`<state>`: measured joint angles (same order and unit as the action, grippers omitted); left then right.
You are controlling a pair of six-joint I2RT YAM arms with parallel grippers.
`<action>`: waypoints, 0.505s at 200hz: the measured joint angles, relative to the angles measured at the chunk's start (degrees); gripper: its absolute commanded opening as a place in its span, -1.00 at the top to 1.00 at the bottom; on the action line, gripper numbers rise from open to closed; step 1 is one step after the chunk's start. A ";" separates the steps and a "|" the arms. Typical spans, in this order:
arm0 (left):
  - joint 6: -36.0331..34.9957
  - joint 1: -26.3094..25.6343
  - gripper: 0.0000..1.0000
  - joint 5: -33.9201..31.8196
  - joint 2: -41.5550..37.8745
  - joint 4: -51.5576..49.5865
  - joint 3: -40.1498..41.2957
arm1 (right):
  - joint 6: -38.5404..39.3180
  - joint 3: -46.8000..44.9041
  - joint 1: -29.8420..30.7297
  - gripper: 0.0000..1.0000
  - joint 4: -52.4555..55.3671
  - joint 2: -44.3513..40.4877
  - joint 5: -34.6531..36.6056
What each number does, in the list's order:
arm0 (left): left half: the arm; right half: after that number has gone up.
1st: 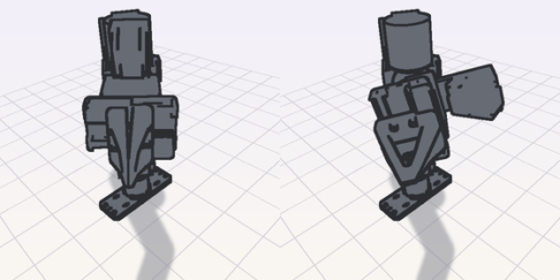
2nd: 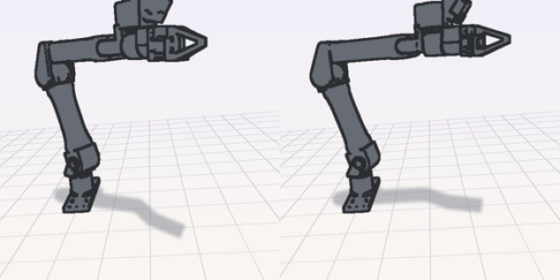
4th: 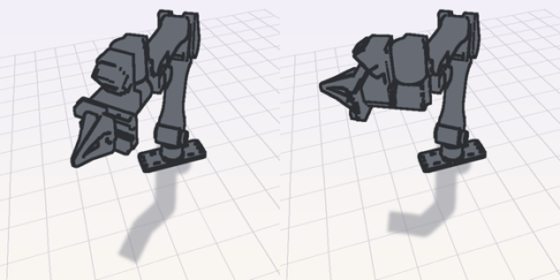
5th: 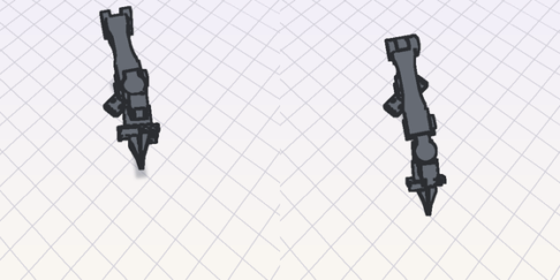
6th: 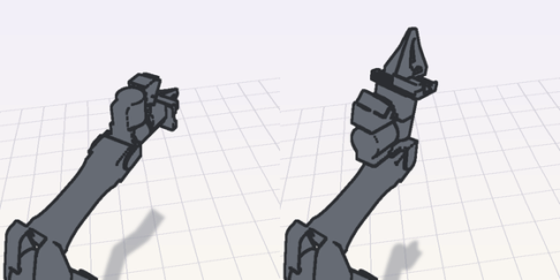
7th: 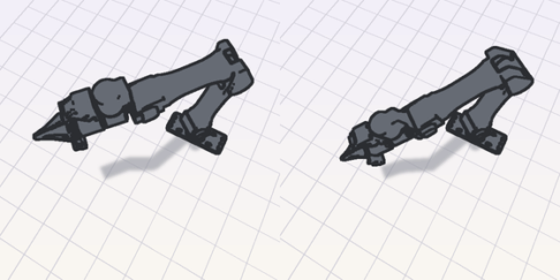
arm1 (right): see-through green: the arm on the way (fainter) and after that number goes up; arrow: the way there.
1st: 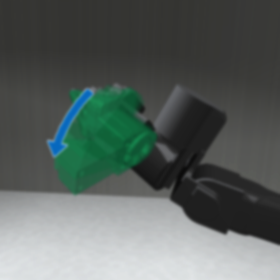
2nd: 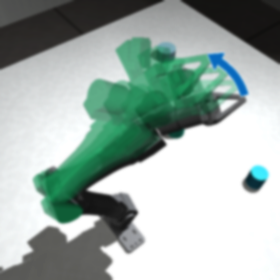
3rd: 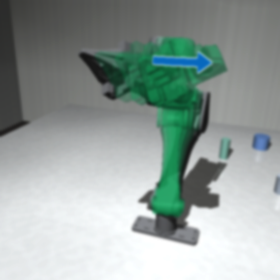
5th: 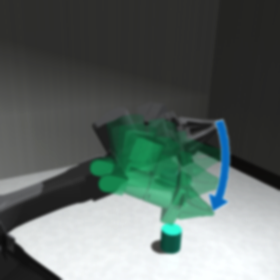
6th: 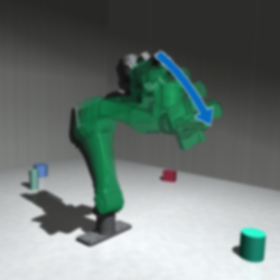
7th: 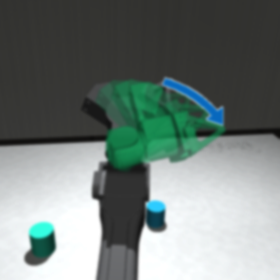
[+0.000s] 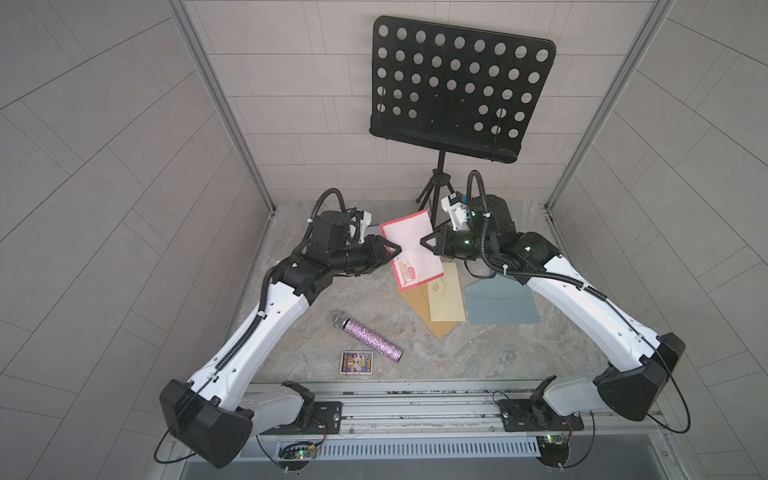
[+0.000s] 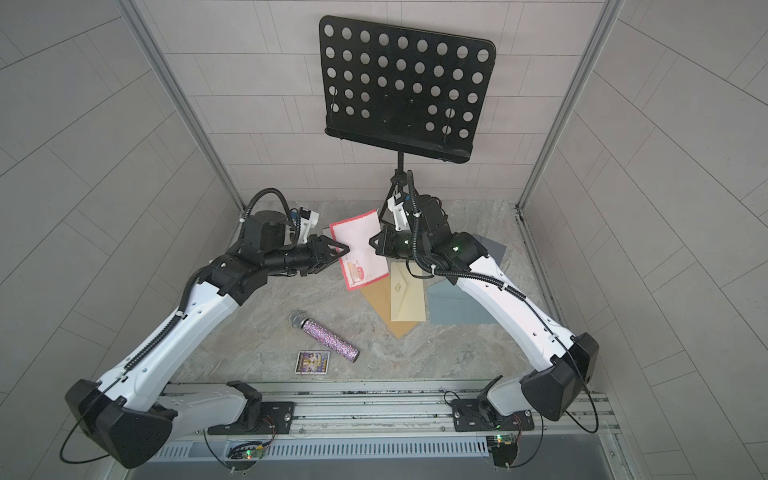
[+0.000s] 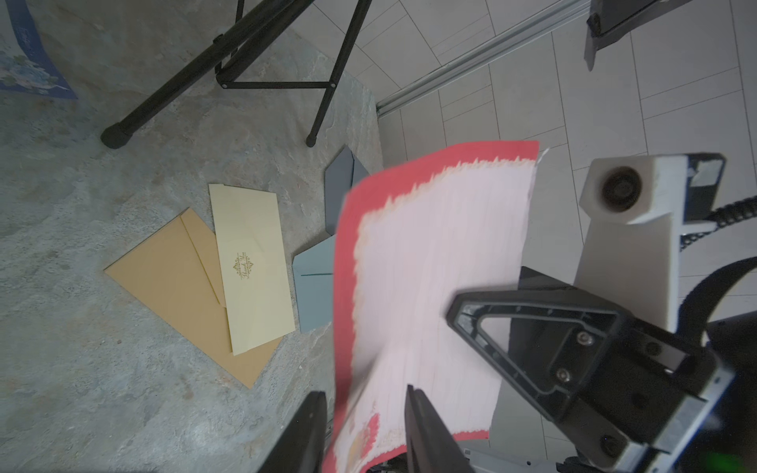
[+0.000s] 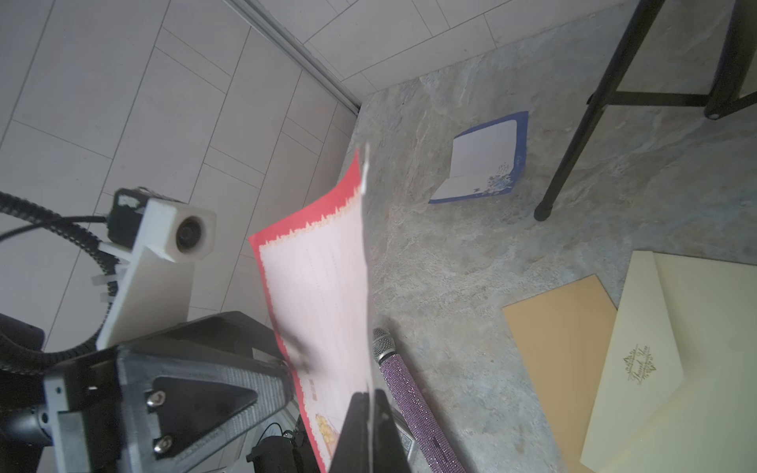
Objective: Take the letter paper out of the envelope
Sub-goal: Unfold the letter paper.
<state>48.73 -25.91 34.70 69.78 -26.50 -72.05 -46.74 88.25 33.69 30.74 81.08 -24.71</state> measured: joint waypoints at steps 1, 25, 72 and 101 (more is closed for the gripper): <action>0.00 0.00 0.50 -0.02 0.02 0.00 0.02 | -0.04 -0.02 -0.02 1.00 -0.09 0.00 -0.07; -0.42 0.00 0.95 -0.52 0.42 -0.04 0.09 | -1.84 -0.59 -0.39 1.00 -1.73 -0.59 -1.20; -1.95 -0.22 1.00 -3.32 1.66 -1.42 -0.37 | -2.34 -1.18 -0.37 0.76 -2.25 -0.85 -1.81; -3.63 -0.37 1.00 -7.39 2.05 -3.58 -1.92 | 0.50 -0.52 -0.37 0.00 1.18 -0.81 0.04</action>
<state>45.10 -26.28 27.31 71.83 -30.09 -73.97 -46.24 87.72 33.32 31.92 80.27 -24.67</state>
